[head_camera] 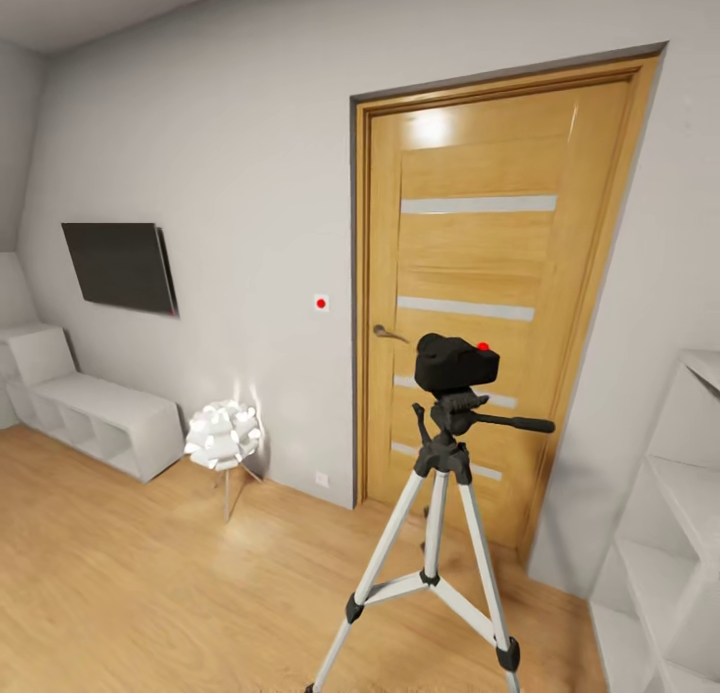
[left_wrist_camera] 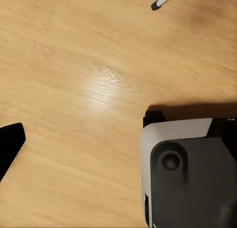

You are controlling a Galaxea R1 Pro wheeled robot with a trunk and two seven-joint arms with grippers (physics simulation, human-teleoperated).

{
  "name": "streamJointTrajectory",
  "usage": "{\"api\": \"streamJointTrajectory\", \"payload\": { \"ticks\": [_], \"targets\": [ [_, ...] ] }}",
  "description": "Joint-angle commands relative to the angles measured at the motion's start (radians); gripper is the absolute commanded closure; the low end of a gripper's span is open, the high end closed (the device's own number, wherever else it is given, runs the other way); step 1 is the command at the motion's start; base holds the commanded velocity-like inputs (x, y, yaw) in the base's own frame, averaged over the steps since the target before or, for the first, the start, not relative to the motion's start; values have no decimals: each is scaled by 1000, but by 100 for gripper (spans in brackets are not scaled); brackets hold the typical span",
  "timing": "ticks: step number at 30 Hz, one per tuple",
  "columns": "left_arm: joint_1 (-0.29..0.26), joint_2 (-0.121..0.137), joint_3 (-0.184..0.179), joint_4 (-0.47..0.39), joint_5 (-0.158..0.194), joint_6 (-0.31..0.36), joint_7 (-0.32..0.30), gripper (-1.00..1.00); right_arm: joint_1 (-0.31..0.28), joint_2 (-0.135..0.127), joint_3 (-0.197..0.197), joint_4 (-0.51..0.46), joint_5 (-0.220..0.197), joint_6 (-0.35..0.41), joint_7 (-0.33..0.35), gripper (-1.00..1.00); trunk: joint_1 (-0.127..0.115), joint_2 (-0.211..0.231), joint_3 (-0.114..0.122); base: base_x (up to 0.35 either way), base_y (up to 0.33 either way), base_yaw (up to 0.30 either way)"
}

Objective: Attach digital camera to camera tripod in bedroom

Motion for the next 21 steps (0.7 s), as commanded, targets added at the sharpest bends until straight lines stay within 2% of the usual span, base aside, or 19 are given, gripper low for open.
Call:
{"api": "streamJointTrajectory", "payload": {
  "ticks": [1,4,5,7,12,15,21],
  "targets": [
    [0,1,-8,-2,10,5,-2,-100,-1,0,3,5,1,-3,0,-100,0,-1,0,-157,254,-271],
    [1,0,-8,-2,10,11,-2,-100,-1,0,3,5,0,24,-2,-100,0,-1,0,-143,209,-268],
    [6,-2,-8,-2,9,21,-2,-100,-1,0,3,5,-2,53,-7,-100,0,-1,0,-104,133,-208],
    [21,-5,-8,-2,9,43,-3,-100,-1,-1,2,5,-3,103,-34,-100,0,-1,0,-60,77,-123],
    [44,-8,-8,-2,9,81,-5,-100,5,-2,2,5,-16,158,-114,-100,0,-1,0,-29,37,-59],
    [66,-9,-8,-2,9,107,-5,-100,22,-3,1,5,-51,177,-158,-100,0,-1,0,-10,13,-21],
    [117,-17,-9,-2,9,156,-6,-100,60,-3,1,6,-116,188,-182,-100,0,-1,0,-3,4,-7]
  ]
}}
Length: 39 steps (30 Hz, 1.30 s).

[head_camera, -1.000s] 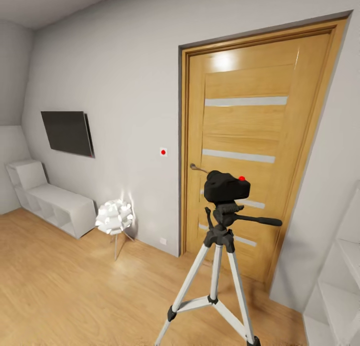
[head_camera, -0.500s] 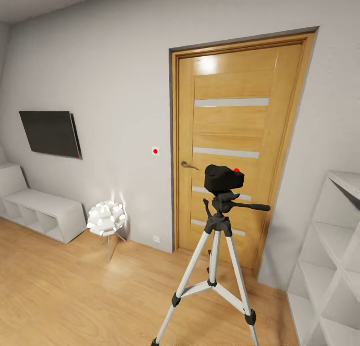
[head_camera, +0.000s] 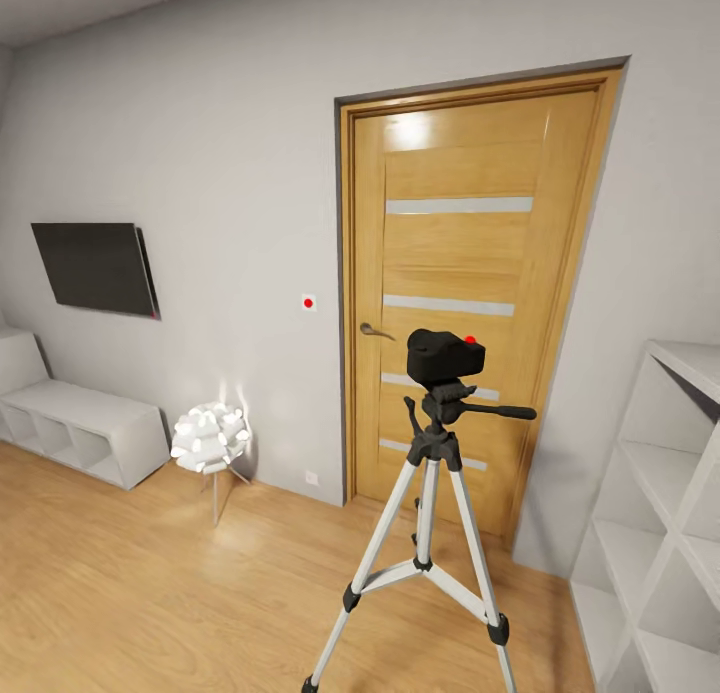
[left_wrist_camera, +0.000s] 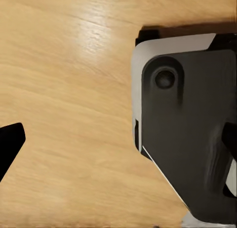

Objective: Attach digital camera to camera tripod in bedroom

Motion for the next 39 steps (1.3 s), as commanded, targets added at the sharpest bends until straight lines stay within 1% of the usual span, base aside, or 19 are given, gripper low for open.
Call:
{"api": "streamJointTrajectory", "payload": {
  "ticks": [1,5,11,20,26,28,36,37,39],
  "targets": [
    [8,-1,-8,-2,8,11,-2,-100,3,0,3,5,1,-6,-5,-100,0,-1,0,-1,2,-2],
    [51,-7,-8,-2,8,26,-3,-100,27,1,3,4,-10,-2,-7,-100,0,-1,0,-1,1,-1],
    [109,-13,-8,-2,8,33,-1,-100,47,3,3,4,-15,3,-5,-100,0,-1,0,0,0,0],
    [210,-46,-8,-2,9,35,2,-100,66,11,3,4,-17,26,-5,-100,0,-1,0,0,0,0],
    [227,-51,-6,-2,11,34,3,-100,68,13,0,3,-26,31,-6,-100,0,-1,0,0,0,0],
    [230,-54,4,-3,11,33,3,-100,68,14,-1,3,-27,29,-6,-100,0,-1,0,0,0,0],
    [232,-68,117,-5,11,25,7,-100,69,14,1,-5,-27,19,-6,-100,0,-1,0,0,0,0],
    [232,-68,139,-6,11,24,8,-100,69,14,2,-12,-27,9,-6,-100,0,-1,0,0,0,0],
    [232,-69,154,-6,11,23,9,-100,69,14,2,-20,-27,-7,-6,-100,0,-1,0,0,0,0]
  ]
}}
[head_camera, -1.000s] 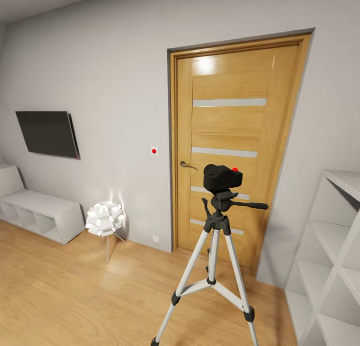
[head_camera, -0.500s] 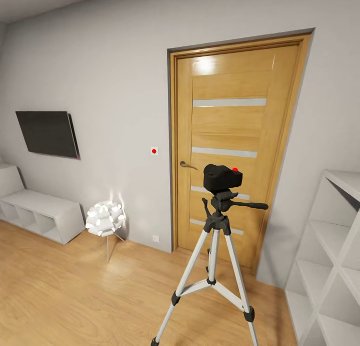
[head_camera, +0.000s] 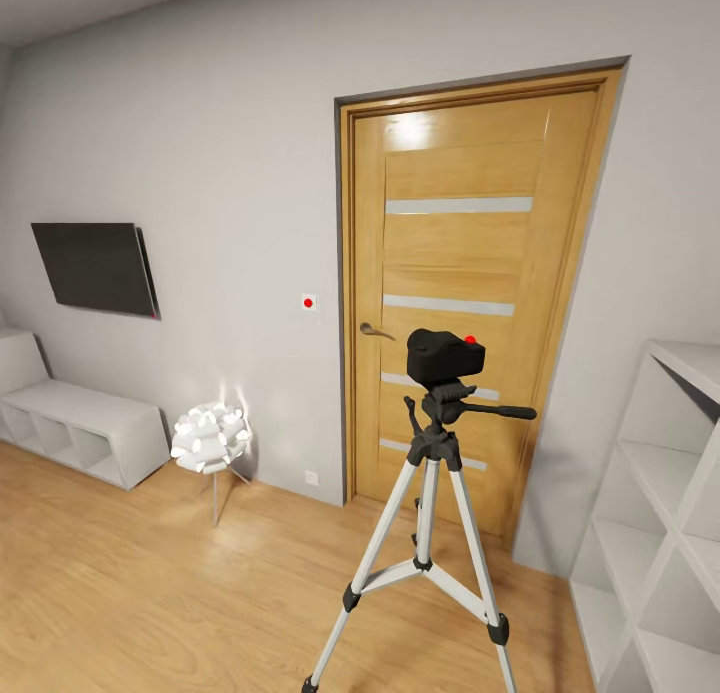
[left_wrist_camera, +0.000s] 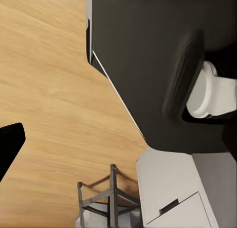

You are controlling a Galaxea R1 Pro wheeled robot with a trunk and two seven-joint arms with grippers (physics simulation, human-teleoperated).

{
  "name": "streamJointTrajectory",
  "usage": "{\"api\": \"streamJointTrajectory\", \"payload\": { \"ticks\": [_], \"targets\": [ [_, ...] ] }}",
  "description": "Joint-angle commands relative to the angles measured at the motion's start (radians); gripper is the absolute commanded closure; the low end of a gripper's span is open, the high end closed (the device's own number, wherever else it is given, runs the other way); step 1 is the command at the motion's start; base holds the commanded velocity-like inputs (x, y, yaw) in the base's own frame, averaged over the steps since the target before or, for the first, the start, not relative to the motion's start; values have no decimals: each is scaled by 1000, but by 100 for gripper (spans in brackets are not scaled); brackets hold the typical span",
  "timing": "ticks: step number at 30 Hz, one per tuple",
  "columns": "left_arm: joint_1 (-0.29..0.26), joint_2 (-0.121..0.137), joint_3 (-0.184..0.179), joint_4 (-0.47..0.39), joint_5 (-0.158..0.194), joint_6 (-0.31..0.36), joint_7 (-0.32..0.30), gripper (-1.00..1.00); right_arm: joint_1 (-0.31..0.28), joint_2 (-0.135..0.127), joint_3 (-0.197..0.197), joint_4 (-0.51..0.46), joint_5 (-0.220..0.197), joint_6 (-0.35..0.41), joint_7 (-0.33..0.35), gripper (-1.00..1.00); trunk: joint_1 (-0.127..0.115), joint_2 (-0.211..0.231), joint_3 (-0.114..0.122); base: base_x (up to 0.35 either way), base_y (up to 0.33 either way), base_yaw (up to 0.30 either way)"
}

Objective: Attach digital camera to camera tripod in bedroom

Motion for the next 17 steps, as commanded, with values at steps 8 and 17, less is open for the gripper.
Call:
{"api": "streamJointTrajectory", "payload": {
  "ticks": [8,17],
  "targets": [
    [0,-1,11,-3,5,1,-1,-100,0,0,2,-10,3,-93,-4,-100,0,0,0,0,0,0],
    [0,-4,15,-5,5,1,-1,-100,0,0,3,-13,3,-120,-4,-100,0,0,0,0,0,0]
  ]
}}
